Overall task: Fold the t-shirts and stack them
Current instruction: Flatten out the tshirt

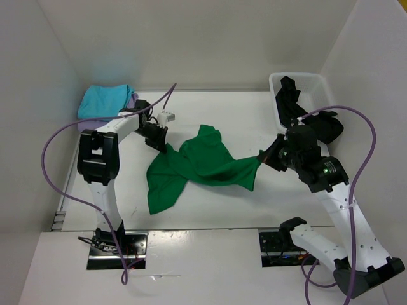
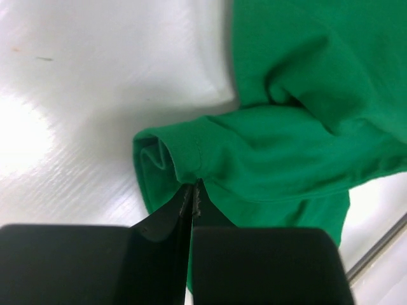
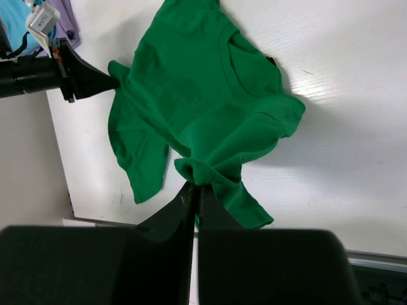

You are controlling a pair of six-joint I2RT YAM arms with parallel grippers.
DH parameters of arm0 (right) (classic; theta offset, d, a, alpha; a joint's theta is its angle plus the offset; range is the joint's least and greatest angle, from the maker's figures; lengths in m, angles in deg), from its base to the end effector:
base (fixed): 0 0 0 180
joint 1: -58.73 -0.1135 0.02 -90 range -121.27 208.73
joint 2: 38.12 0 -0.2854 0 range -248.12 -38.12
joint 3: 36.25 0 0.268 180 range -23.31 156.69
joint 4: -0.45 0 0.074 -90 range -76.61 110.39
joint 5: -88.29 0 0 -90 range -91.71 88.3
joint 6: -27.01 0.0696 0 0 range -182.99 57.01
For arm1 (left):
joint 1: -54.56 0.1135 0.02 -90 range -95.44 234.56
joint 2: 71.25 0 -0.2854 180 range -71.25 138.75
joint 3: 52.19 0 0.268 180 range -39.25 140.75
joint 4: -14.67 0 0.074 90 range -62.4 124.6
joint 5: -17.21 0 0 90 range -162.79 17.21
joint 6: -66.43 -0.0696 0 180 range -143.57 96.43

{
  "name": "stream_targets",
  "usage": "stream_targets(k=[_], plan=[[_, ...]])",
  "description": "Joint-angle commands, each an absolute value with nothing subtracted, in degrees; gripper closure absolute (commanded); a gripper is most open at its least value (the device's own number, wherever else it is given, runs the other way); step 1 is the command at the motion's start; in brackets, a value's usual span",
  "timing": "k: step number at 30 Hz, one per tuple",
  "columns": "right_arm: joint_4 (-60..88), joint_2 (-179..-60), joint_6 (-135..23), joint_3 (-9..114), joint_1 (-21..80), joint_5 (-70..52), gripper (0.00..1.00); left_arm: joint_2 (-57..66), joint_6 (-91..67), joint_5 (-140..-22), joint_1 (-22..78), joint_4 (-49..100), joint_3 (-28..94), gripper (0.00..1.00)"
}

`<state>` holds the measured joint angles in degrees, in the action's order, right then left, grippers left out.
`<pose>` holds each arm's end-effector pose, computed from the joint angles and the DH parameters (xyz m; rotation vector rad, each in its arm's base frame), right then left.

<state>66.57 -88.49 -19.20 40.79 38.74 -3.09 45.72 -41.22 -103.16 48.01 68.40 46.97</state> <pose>0.1764 0.0660 0.3624 0.4684 2.2871 0.6062 0.4401 -0.0860 0.1587 0.6807 2.6084 -0.6852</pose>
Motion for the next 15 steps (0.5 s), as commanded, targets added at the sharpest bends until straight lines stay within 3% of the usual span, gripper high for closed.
stream_targets(k=[1,9,12,13,14,15], plan=[[65.07,-87.34,-19.92,39.71,39.22,-3.46,1.00,44.95,-40.97,-106.36,47.79,70.58,49.34,1.00],[60.59,-92.76,-25.44,42.07,42.81,-3.46,1.00,42.48,-42.03,-112.43,52.00,75.85,57.04,1.00],[59.97,-109.00,-35.46,57.41,51.85,-6.71,1.00,42.48,-39.13,-110.68,55.07,77.70,71.00,1.00],[60.84,-113.40,-37.13,71.30,55.53,-6.71,1.00,42.48,-36.95,-109.02,56.47,77.70,82.98,1.00],[61.46,-117.44,-38.72,78.92,56.61,-6.71,1.00,42.48,-35.97,-107.52,56.49,77.70,89.10,1.00],[62.68,-124.88,-38.73,94.48,57.49,-6.71,1.00,42.48,-35.44,-105.59,57.10,77.18,95.08,1.00]])
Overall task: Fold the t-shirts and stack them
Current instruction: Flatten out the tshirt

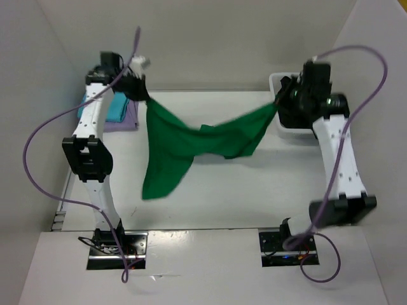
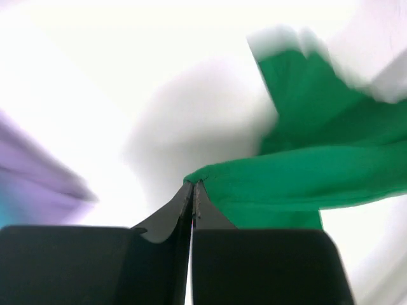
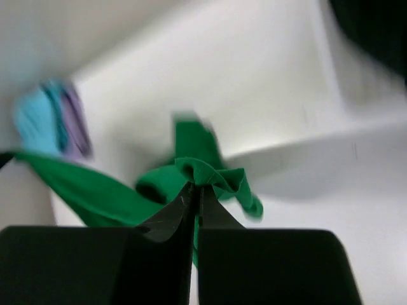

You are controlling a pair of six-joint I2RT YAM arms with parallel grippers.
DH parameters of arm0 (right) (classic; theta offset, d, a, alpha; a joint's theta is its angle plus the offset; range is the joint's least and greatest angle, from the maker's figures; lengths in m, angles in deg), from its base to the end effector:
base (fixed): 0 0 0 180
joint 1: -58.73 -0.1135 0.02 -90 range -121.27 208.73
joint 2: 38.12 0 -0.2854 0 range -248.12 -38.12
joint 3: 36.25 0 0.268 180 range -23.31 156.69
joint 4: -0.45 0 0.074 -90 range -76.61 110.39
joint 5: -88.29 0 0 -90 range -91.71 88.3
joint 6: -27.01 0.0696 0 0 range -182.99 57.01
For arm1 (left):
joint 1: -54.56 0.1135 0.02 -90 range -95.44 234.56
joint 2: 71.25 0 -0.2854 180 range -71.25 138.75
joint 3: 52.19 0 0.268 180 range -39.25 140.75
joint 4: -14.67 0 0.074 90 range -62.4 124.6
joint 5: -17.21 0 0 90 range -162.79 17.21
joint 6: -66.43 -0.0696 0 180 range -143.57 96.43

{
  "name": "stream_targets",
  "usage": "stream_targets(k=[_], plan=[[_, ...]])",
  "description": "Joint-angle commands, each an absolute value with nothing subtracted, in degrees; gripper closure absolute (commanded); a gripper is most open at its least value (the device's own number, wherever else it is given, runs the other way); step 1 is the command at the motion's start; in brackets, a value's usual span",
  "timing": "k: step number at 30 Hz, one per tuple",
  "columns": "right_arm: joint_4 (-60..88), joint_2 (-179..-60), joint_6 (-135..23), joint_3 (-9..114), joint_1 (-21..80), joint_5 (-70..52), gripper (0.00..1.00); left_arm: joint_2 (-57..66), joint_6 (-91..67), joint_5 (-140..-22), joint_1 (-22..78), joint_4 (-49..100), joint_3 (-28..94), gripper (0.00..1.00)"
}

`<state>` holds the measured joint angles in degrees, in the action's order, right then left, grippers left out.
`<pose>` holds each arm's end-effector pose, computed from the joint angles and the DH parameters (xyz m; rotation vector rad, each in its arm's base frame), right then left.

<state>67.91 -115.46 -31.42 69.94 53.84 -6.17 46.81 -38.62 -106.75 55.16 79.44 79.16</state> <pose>0.3027 0.0313 0.4318 0.4839 2.2257 0.4270 0.4975 -0.0337 0.3239 0.5417 2.2887 -0.5962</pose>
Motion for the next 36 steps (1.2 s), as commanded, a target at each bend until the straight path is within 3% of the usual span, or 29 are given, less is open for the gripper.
stream_targets(k=[1,3,6,8,11,14,15,17,18,23,28,36], plan=[[63.65,-128.17,-38.73,102.64,58.11,-3.93,1.00,41.79,-35.43,-101.92,57.10,77.18,104.88,1.00],[66.72,-136.77,-37.78,123.86,58.11,-0.93,1.00,40.65,-35.96,-98.82,57.10,74.98,111.11,1.00],[66.74,-141.29,-35.66,135.47,58.73,0.05,1.00,39.50,-37.18,-97.66,57.10,74.45,115.70,1.00],[66.74,-141.83,-35.66,136.12,58.73,-2.39,1.00,38.27,-39.02,-97.66,57.63,75.94,115.18,1.00],[67.96,-139.99,-36.18,127.63,57.24,-1.89,1.00,36.69,-40.52,-99.50,57.63,77.78,108.52,1.00],[64.82,-132.89,-36.18,109.90,54.96,0.57,1.00,32.83,-41.32,-100.39,57.63,77.01,94.86,1.00],[62.10,-129.82,-35.57,96.01,53.73,0.58,1.00,29.51,-41.84,-101.00,57.63,75.96,89.91,1.00],[53.66,-119.10,-33.12,81.70,53.72,-0.46,1.00,25.89,-42.72,-100.39,57.63,71.74,79.46,1.00],[51.90,-115.93,-30.15,68.93,53.72,-1.43,1.00,22.39,-43.77,-98.82,57.63,70.51,69.23,1.00],[48.45,-100.01,-22.93,36.53,49.34,-3.90,1.00,17.62,-47.91,-94.95,57.10,68.12,45.60,1.00],[48.45,-91.92,-11.50,20.49,43.00,-4.44,1.00,18.48,-49.93,-90.28,58.25,68.12,31.35,1.00],[48.98,-91.81,-8.93,18.44,41.15,-2.94,1.00,20.52,-50.46,-90.28,60.00,72.33,23.95,1.00]])
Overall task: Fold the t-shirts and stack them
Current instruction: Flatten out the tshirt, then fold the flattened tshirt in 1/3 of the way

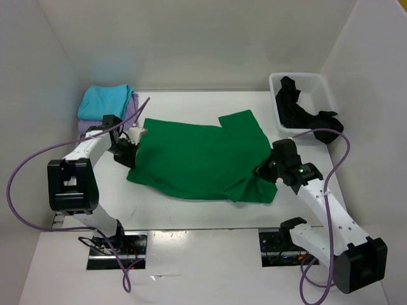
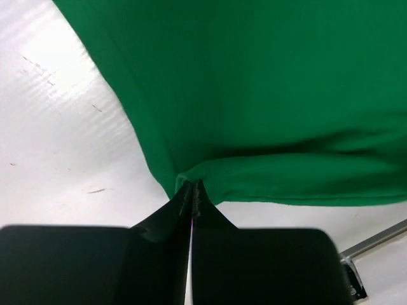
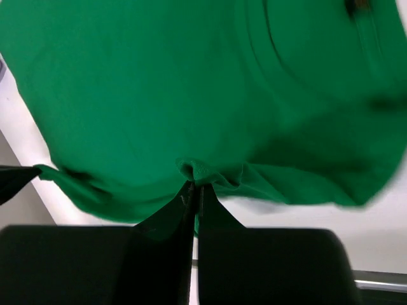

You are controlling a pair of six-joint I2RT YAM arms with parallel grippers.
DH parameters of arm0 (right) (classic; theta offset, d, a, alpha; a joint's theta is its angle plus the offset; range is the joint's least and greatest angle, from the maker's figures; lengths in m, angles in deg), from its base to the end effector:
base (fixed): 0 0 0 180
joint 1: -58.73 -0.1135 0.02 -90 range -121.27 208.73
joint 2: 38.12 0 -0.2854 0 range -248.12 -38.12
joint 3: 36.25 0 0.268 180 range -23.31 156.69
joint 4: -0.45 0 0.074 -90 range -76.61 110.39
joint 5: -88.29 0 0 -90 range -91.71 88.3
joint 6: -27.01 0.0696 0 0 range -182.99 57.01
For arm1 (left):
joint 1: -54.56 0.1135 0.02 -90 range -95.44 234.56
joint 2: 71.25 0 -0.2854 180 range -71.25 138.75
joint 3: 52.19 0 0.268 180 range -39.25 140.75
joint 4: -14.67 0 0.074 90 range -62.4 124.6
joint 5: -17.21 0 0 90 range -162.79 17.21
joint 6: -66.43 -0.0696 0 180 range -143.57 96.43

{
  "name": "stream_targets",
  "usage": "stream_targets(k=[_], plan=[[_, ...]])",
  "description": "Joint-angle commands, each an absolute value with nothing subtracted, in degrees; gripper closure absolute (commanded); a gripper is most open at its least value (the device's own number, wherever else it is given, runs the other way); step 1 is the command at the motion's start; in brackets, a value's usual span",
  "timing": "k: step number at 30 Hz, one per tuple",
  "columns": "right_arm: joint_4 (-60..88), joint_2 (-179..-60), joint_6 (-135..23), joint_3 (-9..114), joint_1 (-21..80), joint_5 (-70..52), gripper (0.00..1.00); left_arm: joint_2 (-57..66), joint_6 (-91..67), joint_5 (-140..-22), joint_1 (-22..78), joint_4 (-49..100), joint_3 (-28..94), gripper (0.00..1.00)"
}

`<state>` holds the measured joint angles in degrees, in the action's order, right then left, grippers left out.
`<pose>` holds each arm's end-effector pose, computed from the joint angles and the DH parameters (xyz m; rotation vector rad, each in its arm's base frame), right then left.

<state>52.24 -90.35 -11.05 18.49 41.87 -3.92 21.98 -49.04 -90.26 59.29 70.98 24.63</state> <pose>0.1969 0.0625 0.2420 0.7415 2.4057 0.5679 0.3354 0.0068 0.1887 0.5597 2.7010 -0.2999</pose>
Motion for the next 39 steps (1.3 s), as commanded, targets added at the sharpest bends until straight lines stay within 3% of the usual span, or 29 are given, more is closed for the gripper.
stream_targets(k=[1,6,17,32,39], plan=[[48.98,-91.82,-8.94,18.44,41.15,-2.94,1.00,19.99,-50.46,-90.28,60.53,72.34,23.25,1.00],[47.75,-96.47,-11.56,21.07,41.15,-0.91,1.00,17.44,-50.99,-90.81,60.53,74.09,24.55,1.00],[46.09,-115.19,-18.69,30.04,44.23,3.48,1.00,25.69,-46.86,-91.34,60.53,76.38,37.56,1.00],[45.55,-117.48,-21.42,31.88,51.96,4.80,1.00,31.06,-45.28,-90.72,60.53,77.44,44.33,0.99],[44.32,-123.89,-23.26,33.73,52.49,4.27,1.00,39.22,-44.75,-91.25,60.00,77.44,46.97,0.95]])
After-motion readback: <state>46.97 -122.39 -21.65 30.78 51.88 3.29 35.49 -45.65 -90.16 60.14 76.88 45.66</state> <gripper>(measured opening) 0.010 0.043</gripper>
